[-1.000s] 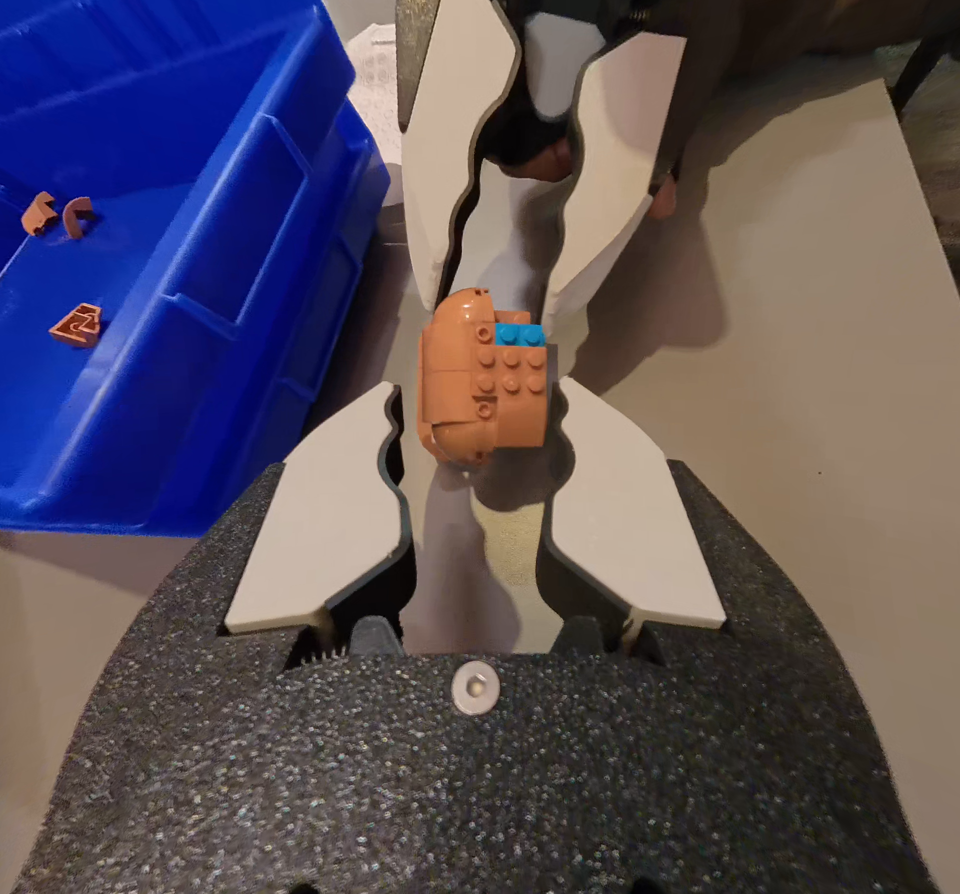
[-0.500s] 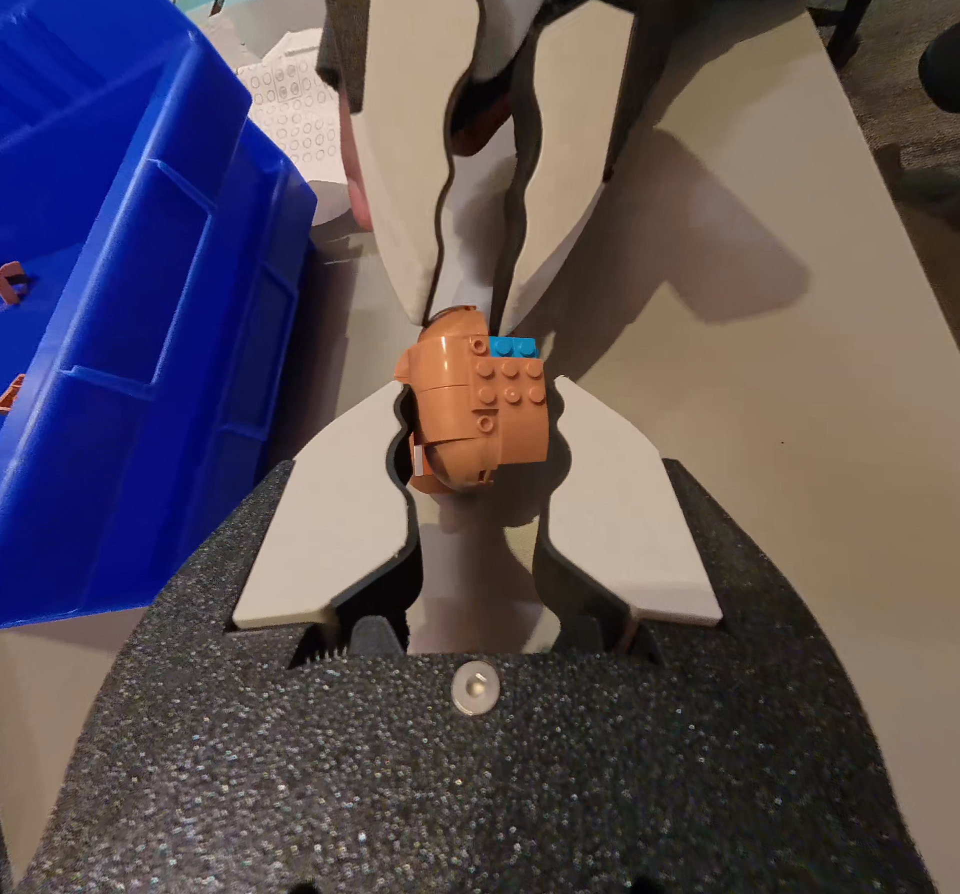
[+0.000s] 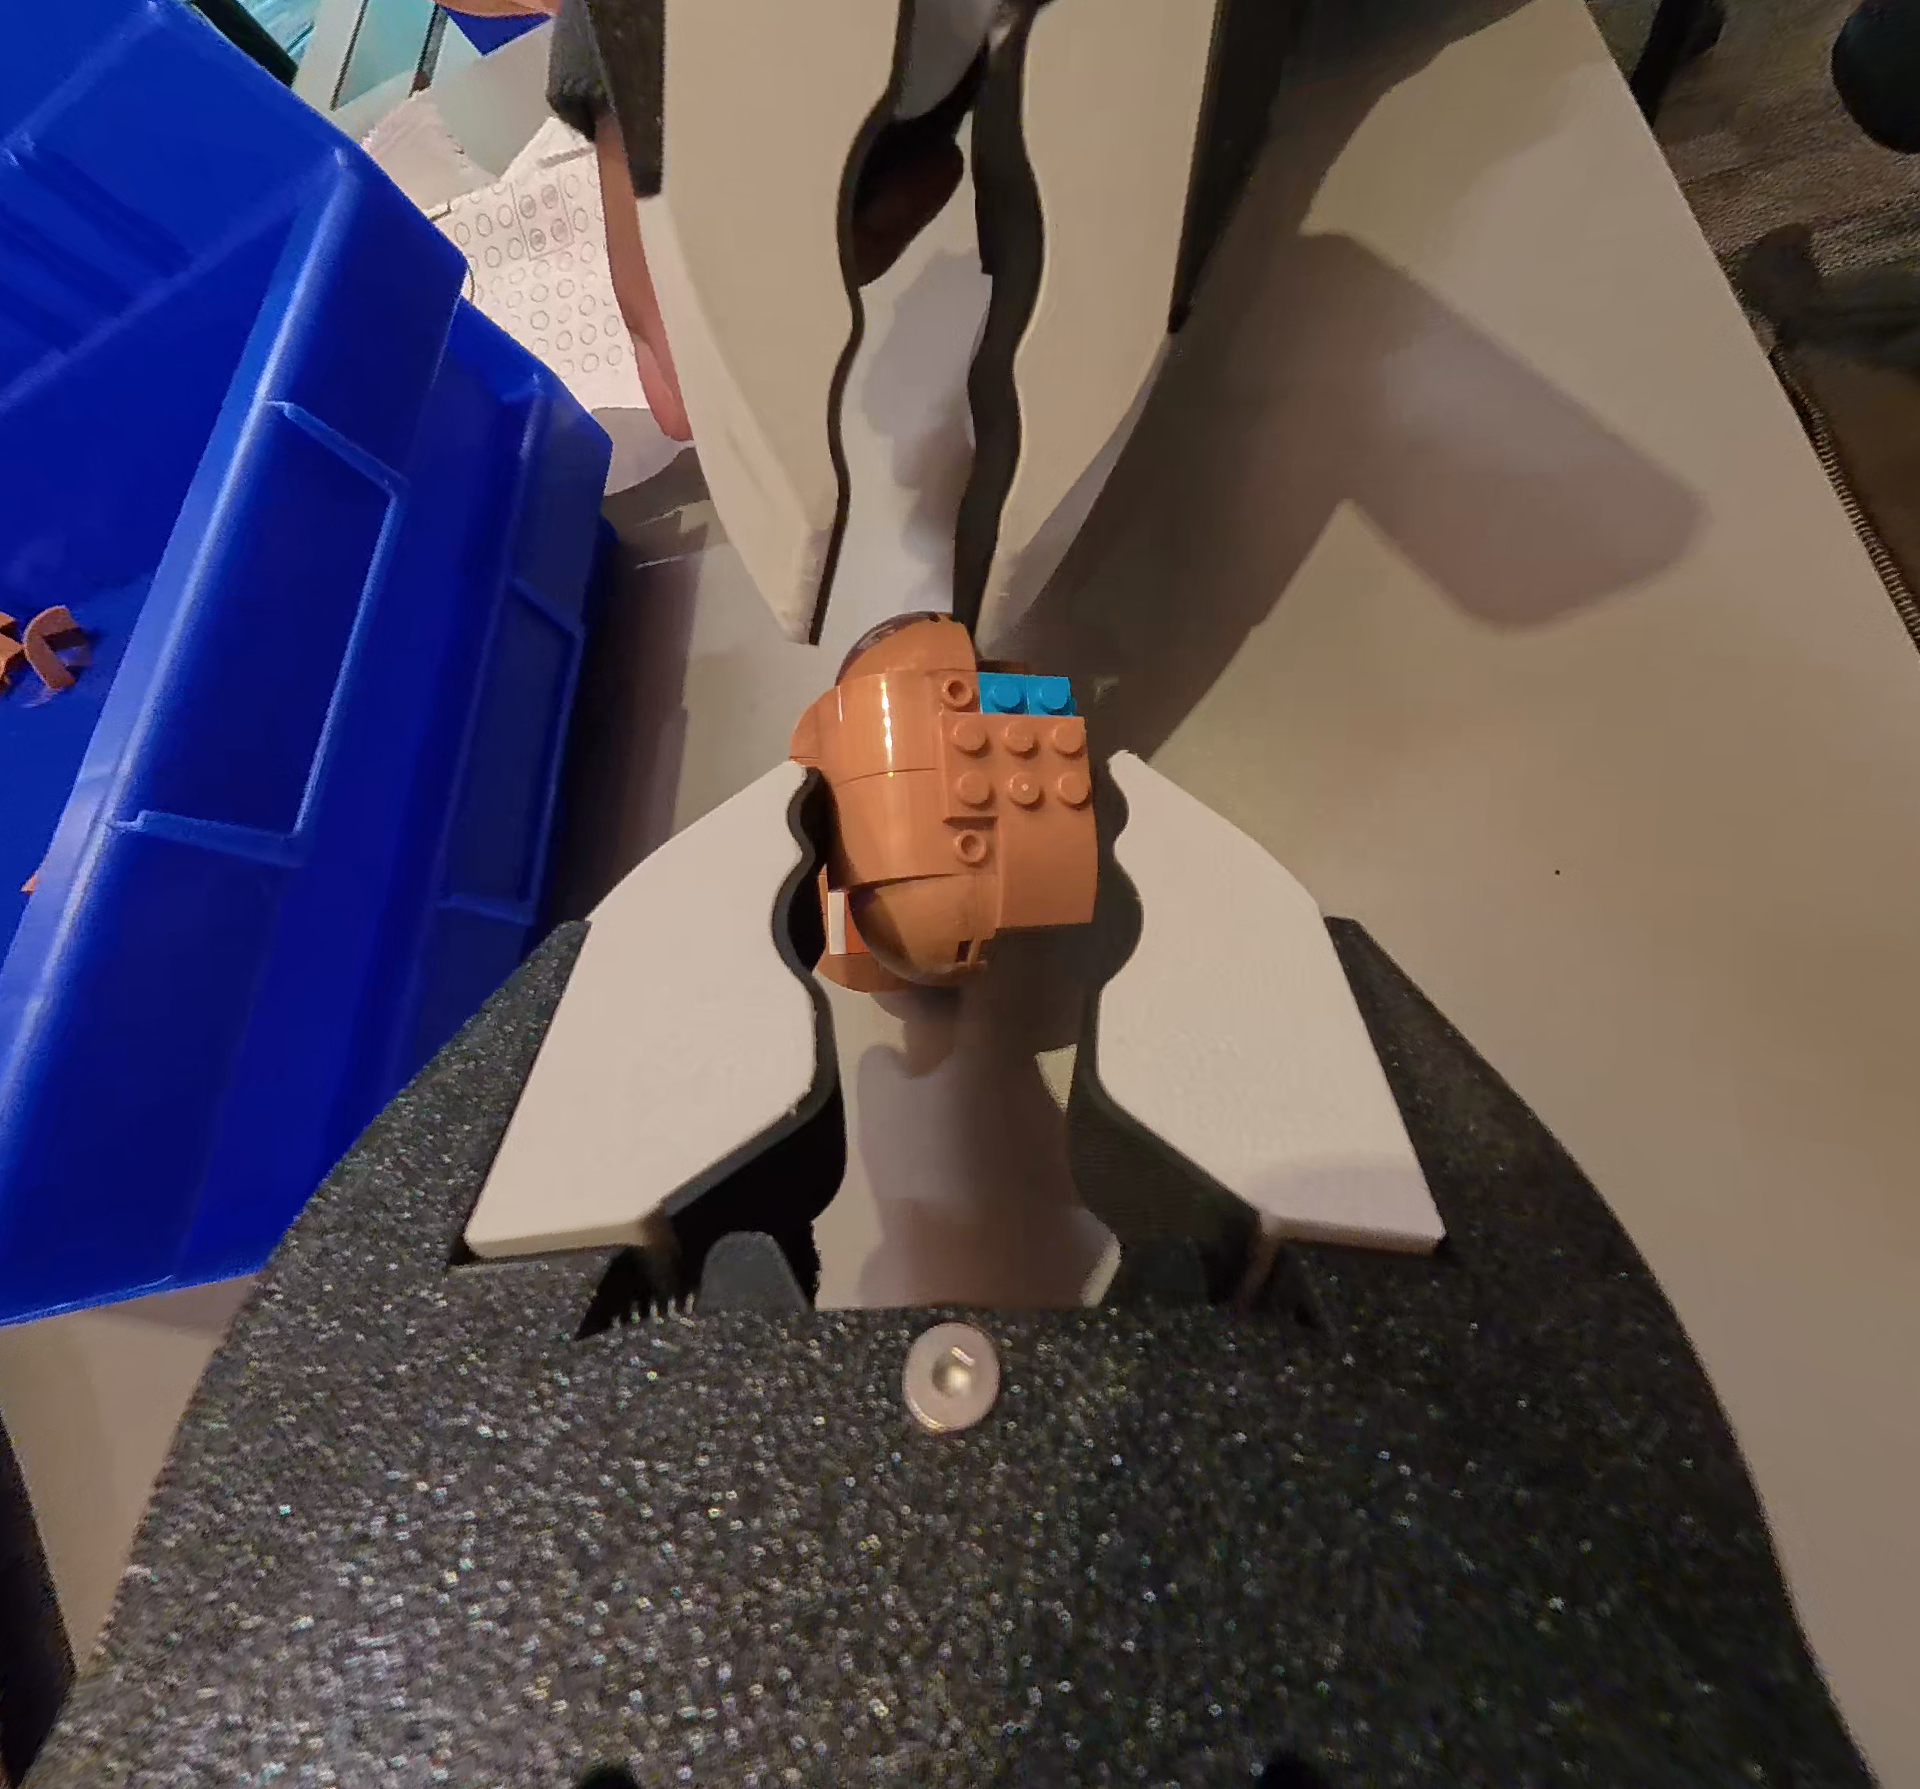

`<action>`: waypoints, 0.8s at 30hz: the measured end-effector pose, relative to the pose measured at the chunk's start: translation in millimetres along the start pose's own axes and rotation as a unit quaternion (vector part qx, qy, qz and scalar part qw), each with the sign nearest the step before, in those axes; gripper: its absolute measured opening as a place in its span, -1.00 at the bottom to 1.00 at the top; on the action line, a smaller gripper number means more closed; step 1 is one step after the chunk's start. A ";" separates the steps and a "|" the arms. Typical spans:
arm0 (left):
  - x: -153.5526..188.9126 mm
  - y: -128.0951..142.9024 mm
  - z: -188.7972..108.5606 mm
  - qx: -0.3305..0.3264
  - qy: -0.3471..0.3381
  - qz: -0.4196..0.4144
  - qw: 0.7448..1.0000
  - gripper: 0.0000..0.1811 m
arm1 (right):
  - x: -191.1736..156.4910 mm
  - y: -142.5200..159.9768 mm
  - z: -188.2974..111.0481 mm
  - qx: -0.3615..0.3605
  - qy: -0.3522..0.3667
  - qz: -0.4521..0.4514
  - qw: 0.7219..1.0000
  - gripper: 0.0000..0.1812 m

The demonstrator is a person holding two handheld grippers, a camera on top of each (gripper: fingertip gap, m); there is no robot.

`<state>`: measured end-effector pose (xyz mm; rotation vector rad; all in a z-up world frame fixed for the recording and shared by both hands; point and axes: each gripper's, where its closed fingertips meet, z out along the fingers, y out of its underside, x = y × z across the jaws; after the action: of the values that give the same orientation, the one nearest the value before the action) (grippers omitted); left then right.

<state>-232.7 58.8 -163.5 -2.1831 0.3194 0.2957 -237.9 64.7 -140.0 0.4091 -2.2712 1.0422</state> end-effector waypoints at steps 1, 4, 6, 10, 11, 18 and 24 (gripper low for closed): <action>0.0 0.0 0.0 0.000 0.000 0.000 1.000 -0.46 | -0.2 -0.5 -0.7 0.004 -0.005 0.008 1.000 -0.75; 0.1 -0.2 0.0 0.000 0.000 0.001 1.000 -0.46 | -3.4 -1.3 -0.6 0.013 -0.026 0.033 0.999 -0.76; 1.0 -0.7 0.2 0.000 0.001 0.002 1.000 -0.46 | -5.6 -0.4 1.9 0.012 -0.032 0.039 0.999 -0.75; 3.9 -2.5 0.9 0.001 0.003 0.012 1.000 -0.46 | -8.2 -3.1 2.8 0.020 -0.041 0.048 0.998 -0.73; 4.0 -2.7 0.9 0.001 0.003 0.015 1.000 -0.46 | -8.3 -3.3 2.6 0.020 -0.041 0.047 0.998 -0.73; 5.1 -3.4 1.8 0.000 0.003 0.018 1.000 -0.45 | -7.7 -2.9 1.2 0.018 -0.056 0.076 0.995 -0.78; 4.8 -2.8 2.3 -0.003 -0.002 0.027 1.000 -0.45 | -7.2 -3.4 1.3 0.043 -0.092 0.157 0.982 -0.77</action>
<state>-227.5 61.7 -164.2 -2.1822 0.3771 0.3315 -231.2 61.8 -143.2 0.1891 -2.5179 1.3088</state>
